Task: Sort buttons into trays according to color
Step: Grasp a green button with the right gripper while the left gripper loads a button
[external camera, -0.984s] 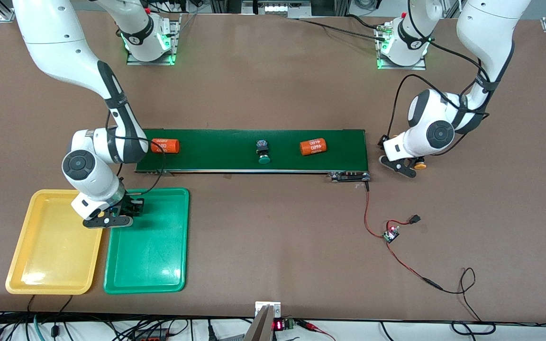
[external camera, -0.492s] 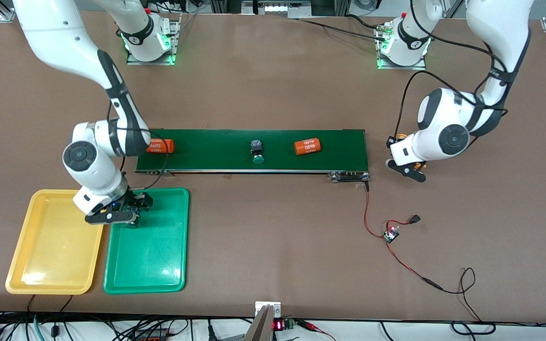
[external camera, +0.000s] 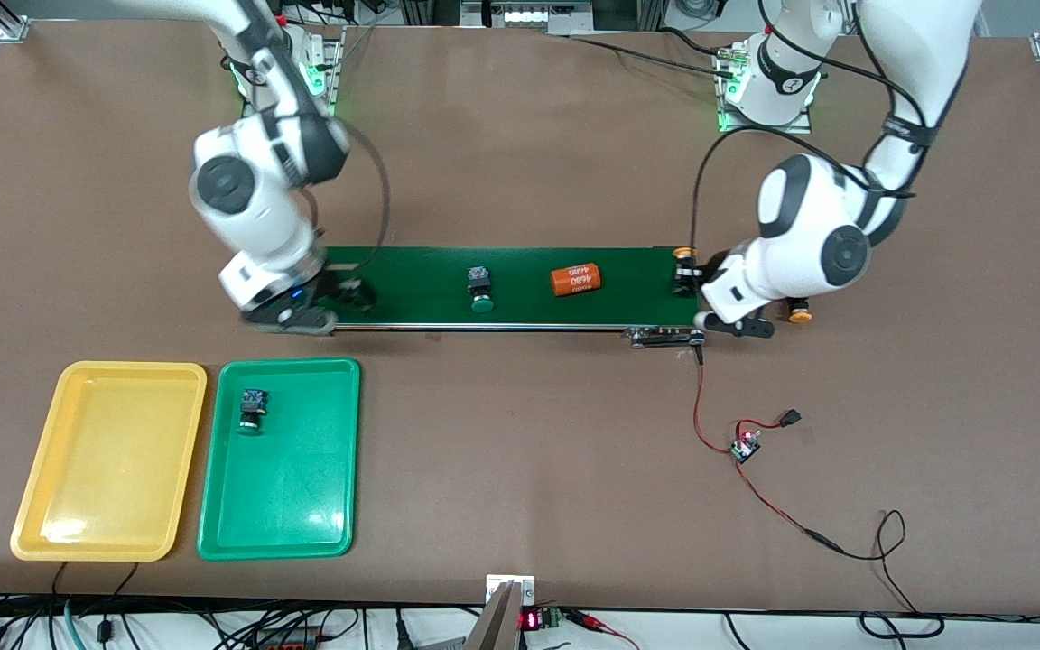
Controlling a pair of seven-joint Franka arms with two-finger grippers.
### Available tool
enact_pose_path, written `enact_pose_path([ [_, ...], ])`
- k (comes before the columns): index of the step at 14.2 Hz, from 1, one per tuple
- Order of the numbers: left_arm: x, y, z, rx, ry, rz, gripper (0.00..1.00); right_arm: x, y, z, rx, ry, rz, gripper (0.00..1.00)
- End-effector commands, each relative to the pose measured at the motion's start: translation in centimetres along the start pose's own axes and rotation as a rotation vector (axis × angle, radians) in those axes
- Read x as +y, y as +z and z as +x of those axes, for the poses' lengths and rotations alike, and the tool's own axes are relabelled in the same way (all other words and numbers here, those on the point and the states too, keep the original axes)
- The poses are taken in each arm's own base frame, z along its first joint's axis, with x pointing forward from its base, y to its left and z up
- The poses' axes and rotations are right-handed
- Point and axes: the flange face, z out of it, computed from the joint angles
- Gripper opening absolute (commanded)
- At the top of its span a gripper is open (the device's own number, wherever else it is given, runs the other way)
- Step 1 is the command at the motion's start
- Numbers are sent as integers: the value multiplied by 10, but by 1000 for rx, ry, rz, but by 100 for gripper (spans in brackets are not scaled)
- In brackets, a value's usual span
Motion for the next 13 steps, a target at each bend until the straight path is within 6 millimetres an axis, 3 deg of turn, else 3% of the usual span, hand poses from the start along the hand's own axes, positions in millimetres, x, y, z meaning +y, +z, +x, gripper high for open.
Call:
enact_pose_path([
  [1,20,12,1,28,-29,-27,21,-32,-1,-22,-1,-27,20,100],
  [5,20,9,10,108,-7,-30,30,-67,19,-43,-2,-35,56,100],
  [6,20,10,11,118,-8,-31,49,-76,26,-49,-8,-11,52,100],
  [7,21,9,12,126,-5,-32,99,-93,32,-58,-13,-12,54,100],
  [9,23,2,9,125,1,-29,100,-110,44,-66,-25,-26,49,100],
  [12,20,-25,-3,71,-1,-14,100,-110,64,-70,-14,-44,2,99],
  [13,9,-38,-5,55,-10,2,100,-109,71,-71,-13,-58,-13,98],
])
